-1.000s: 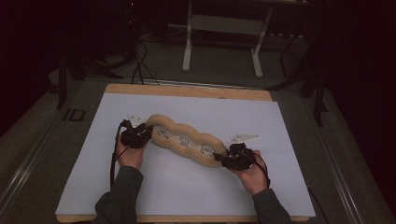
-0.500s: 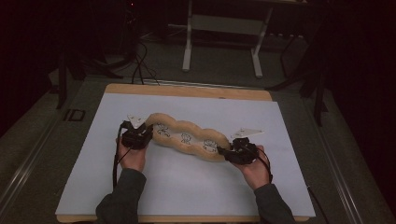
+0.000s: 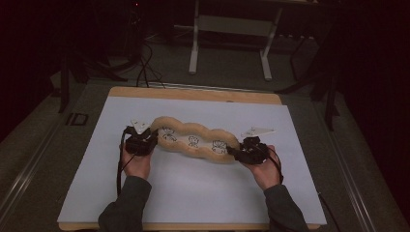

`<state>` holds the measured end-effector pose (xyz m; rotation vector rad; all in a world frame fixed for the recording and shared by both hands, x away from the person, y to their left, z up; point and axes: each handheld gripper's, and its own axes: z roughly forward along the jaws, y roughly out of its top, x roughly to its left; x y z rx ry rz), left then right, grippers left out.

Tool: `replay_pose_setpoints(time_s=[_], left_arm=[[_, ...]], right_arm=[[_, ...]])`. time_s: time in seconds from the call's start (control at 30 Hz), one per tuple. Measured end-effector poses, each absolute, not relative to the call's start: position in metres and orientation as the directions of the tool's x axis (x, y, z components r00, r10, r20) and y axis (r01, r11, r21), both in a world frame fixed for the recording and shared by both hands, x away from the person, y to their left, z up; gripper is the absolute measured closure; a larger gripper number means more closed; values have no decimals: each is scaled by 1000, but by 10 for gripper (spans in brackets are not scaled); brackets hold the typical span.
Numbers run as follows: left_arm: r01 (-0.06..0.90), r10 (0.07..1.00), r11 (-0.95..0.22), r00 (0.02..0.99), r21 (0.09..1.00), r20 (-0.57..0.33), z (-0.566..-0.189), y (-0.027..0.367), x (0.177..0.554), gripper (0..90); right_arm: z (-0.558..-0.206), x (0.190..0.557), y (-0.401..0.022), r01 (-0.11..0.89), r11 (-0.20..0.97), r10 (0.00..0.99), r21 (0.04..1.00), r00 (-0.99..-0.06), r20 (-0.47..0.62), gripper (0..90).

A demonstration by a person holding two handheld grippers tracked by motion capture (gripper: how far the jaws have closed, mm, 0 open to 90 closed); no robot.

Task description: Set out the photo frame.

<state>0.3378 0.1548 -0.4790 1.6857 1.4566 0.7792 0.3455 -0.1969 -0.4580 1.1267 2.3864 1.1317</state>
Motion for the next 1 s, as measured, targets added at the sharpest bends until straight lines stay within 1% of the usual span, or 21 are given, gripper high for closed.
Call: replay_pose_setpoints(time_s=[0.13,0.53,0.8,1.0], left_arm=[[523,987,-51,155,851,-36,-480,154,337,732],[532,987,-51,155,845,-38,-482,147,333,732],[537,986,-53,161,842,-41,-485,144,330,732],[540,986,-48,160,840,-46,-487,142,329,732]], right_arm=[[-459,351,-197,537,394,745,746,-662,83,640],[-463,365,-204,581,343,770,738,-624,134,594],[-466,374,-211,609,319,771,726,-612,174,578],[-468,378,-213,618,314,777,721,-604,179,570]])
